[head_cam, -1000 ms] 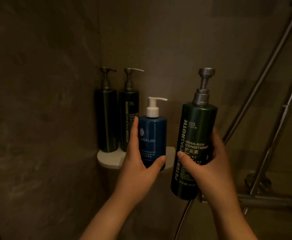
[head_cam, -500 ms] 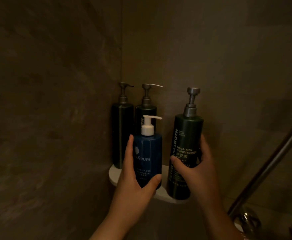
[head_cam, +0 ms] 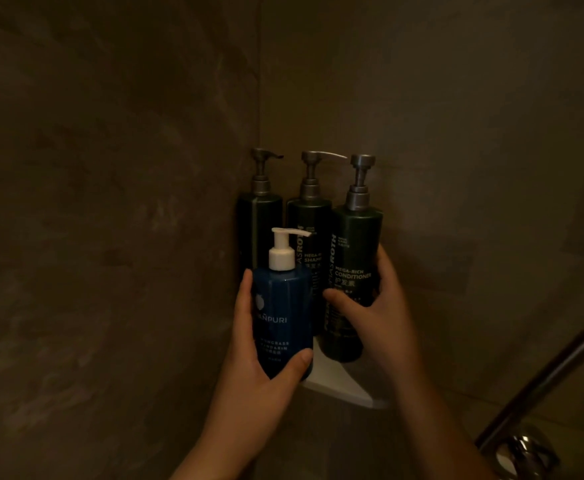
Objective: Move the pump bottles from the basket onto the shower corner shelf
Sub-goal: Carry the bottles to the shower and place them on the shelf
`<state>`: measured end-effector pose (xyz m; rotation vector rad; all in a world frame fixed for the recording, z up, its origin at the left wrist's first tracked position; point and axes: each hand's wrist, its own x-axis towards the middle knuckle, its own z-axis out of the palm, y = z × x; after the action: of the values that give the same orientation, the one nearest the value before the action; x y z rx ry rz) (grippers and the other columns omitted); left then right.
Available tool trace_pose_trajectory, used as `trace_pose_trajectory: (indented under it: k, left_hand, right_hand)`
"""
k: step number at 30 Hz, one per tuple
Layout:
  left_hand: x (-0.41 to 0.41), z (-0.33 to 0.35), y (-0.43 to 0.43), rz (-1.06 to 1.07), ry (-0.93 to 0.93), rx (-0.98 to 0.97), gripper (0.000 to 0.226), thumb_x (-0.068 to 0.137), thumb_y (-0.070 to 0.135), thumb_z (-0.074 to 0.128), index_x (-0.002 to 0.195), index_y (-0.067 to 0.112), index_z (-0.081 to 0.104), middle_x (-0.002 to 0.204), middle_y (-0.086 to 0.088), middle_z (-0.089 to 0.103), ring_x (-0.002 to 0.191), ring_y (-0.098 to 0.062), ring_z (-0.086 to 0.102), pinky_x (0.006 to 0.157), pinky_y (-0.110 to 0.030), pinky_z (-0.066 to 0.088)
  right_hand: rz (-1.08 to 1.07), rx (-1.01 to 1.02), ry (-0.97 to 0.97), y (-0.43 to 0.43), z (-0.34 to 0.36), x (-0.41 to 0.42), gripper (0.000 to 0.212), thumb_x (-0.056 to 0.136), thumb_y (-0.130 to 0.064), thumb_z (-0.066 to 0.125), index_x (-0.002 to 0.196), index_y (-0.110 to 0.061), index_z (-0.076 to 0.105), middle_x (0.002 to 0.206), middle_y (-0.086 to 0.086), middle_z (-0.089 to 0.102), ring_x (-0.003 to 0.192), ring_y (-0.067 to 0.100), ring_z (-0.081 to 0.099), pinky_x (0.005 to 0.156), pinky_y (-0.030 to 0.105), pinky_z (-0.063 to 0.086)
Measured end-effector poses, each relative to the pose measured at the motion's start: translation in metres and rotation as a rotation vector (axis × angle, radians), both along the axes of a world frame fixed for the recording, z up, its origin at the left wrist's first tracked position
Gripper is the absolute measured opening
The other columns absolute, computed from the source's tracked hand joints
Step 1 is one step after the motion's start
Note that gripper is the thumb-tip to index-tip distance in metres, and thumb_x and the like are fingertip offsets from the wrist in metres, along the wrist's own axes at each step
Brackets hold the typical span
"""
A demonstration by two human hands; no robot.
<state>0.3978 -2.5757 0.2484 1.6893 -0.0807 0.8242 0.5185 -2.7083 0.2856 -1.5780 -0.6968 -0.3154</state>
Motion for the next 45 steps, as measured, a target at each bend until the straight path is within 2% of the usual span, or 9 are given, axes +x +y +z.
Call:
trace_pose_trajectory:
  k: [3,11,15,22,28,31,33,38,45]
  left_hand:
    - [-0.002,0.000,-0.005,-0.012,-0.002,0.025,0.104,0.074,0.018,0.076,0.127,0.074,0.007,0.125,0.056,0.023,0.117,0.026,0.029,0.089,-0.014,0.030]
    - [-0.001,-0.010,-0.036,-0.100,0.026,0.089,0.106,0.072,0.020,0.078,0.127,0.074,0.006,0.130,0.052,0.024,0.119,0.025,0.028,0.095,-0.022,0.029]
    - [0.006,-0.010,-0.064,-0.140,0.018,0.149,0.104,0.072,0.024,0.079,0.128,0.073,0.006,0.126,0.052,0.019,0.116,0.026,0.030,0.087,-0.010,0.033]
    - [0.020,-0.014,-0.100,-0.205,0.009,0.192,0.101,0.076,0.024,0.076,0.131,0.070,0.006,0.128,0.047,0.020,0.119,0.019,0.032,0.095,-0.024,0.039]
    - [0.025,-0.016,-0.103,-0.179,0.026,0.310,0.098,0.079,0.036,0.071,0.133,0.067,-0.005,0.132,0.046,0.015,0.119,0.023,0.028,0.078,0.004,0.034]
    - [0.021,-0.016,-0.094,-0.123,0.061,0.401,0.096,0.078,0.046,0.068,0.136,0.062,-0.006,0.142,0.034,0.014,0.126,0.015,0.026,0.094,-0.011,0.029]
    - [0.017,-0.016,-0.084,-0.013,0.080,0.526,0.084,0.079,0.054,0.059,0.138,0.059,0.000,0.139,0.032,0.016,0.122,0.013,0.027,0.093,-0.016,0.030]
    - [0.007,-0.018,-0.054,0.278,0.130,0.819,0.042,0.085,0.049,0.045,0.125,0.035,0.050,0.117,0.015,0.043,0.107,0.004,0.036,0.075,-0.012,0.034]
    - [0.001,-0.018,-0.030,0.387,0.220,0.873,0.030,0.088,0.041,0.048,0.111,0.029,0.061,0.104,0.010,0.054,0.097,-0.006,0.047,0.077,-0.024,0.041]
  right_hand:
    - [-0.001,-0.026,0.003,0.000,0.000,-0.003,0.072,0.073,-0.031,0.075,0.128,-0.056,0.036,0.134,-0.016,0.049,0.116,-0.007,0.048,0.089,0.020,0.043]
    - [-0.141,-0.026,0.028,-0.054,-0.018,-0.049,0.053,0.065,-0.067,0.055,0.117,-0.056,0.047,0.120,-0.028,0.055,0.108,-0.012,0.052,0.087,0.021,0.045]
    - [0.030,-0.035,0.090,-0.070,-0.024,-0.067,0.046,0.069,-0.059,0.064,0.112,-0.054,0.051,0.114,-0.031,0.060,0.106,-0.009,0.056,0.080,0.013,0.049]
    - [-0.033,0.018,0.144,-0.096,-0.033,-0.068,0.055,0.061,-0.058,0.068,0.112,-0.053,0.047,0.109,-0.038,0.059,0.102,-0.015,0.055,0.075,0.002,0.044]
    - [-0.085,0.064,0.124,-0.099,-0.039,-0.066,0.051,0.060,-0.060,0.068,0.108,-0.059,0.048,0.111,-0.039,0.057,0.102,-0.018,0.053,0.074,-0.001,0.042]
    - [-0.091,0.047,0.107,-0.096,-0.040,-0.063,0.057,0.062,-0.061,0.068,0.115,-0.059,0.047,0.117,-0.035,0.056,0.106,-0.016,0.053,0.075,0.000,0.043]
    - [-0.101,0.033,0.101,-0.094,-0.040,-0.057,0.057,0.062,-0.061,0.067,0.114,-0.063,0.045,0.116,-0.038,0.055,0.107,-0.017,0.051,0.074,0.002,0.045]
    - [-0.116,0.022,0.114,-0.086,-0.041,-0.041,0.059,0.062,-0.061,0.065,0.115,-0.063,0.040,0.110,-0.046,0.050,0.102,-0.026,0.047,0.077,0.012,0.042]
    - [-0.121,0.030,0.110,-0.075,-0.039,-0.026,0.066,0.066,-0.052,0.065,0.126,-0.049,0.039,0.103,-0.046,0.046,0.091,-0.032,0.044,0.070,0.007,0.040]
